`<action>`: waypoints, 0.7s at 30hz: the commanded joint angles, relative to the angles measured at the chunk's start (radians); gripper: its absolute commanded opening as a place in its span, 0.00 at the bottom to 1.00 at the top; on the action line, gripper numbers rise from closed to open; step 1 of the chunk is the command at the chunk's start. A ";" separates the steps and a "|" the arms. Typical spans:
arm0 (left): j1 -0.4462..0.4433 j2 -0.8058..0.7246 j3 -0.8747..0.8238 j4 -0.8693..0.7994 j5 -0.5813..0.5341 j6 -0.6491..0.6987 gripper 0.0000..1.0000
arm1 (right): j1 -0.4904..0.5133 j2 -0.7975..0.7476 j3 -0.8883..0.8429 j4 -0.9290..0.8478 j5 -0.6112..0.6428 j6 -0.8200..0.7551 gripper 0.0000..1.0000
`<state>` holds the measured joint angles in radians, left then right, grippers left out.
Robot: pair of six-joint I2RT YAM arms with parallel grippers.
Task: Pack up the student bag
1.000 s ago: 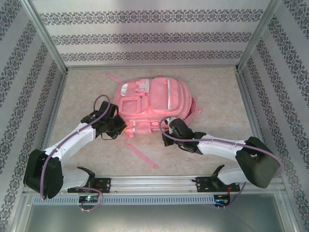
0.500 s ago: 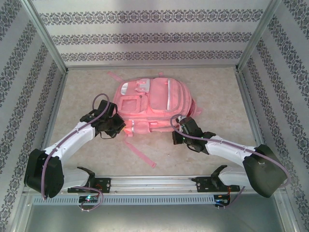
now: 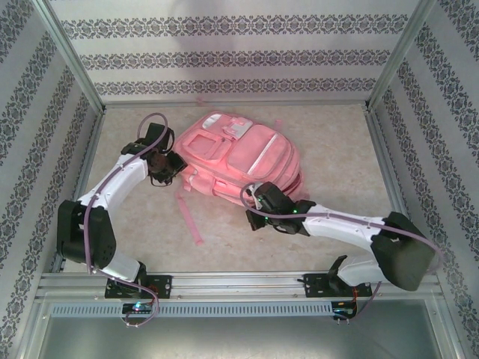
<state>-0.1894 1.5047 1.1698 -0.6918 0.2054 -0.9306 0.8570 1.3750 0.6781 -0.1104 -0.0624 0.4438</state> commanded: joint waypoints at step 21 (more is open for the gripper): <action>-0.127 -0.129 -0.391 0.504 0.254 -0.301 0.44 | 0.068 0.170 0.106 0.266 -0.080 0.296 0.00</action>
<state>-0.3080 1.3483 0.7891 -0.2947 0.4397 -1.2148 0.9211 1.5440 0.7601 0.0708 -0.1188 0.7040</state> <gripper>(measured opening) 0.443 0.062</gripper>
